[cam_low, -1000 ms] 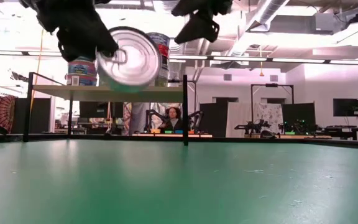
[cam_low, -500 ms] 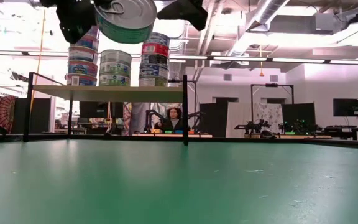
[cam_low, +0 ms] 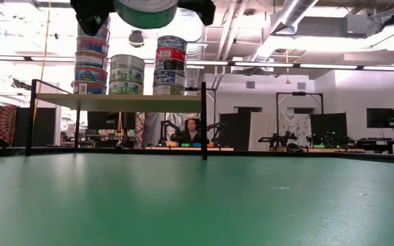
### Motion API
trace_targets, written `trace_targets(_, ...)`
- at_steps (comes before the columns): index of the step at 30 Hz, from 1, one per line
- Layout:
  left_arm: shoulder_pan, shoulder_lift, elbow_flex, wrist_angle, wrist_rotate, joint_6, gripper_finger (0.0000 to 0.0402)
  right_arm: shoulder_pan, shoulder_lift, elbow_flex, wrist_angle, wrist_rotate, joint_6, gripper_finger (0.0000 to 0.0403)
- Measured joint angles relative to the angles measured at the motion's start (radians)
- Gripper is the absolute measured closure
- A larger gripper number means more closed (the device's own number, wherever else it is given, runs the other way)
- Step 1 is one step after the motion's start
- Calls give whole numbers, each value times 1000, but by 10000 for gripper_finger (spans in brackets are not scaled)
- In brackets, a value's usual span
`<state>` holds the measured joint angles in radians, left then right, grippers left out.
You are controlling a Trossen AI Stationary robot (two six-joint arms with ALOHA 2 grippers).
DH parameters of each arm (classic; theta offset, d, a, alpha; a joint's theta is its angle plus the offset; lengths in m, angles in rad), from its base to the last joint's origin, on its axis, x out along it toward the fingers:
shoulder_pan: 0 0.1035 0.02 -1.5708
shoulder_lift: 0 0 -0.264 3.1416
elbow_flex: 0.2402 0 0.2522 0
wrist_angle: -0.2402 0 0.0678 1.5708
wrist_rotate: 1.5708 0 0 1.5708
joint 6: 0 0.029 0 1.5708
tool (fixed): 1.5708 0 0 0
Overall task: Stack canned seafood by type on shelf
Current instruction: Stack the light blue tuna can on top of the dark blue tuna can on the shelf
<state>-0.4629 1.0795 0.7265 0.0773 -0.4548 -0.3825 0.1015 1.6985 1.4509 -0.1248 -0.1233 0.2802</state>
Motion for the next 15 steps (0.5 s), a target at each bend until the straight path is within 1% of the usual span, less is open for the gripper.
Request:
trace_targets(4,10,0,0,15,1,3,258,4,0,0,15,-11,-24,96)
trace_targets(7,20,0,0,67,0,11,258,14,0,0,15,-11,-50,96)
trace_targets(15,40,0,1,144,2,65,258,7,0,0,50,-10,-53,100)
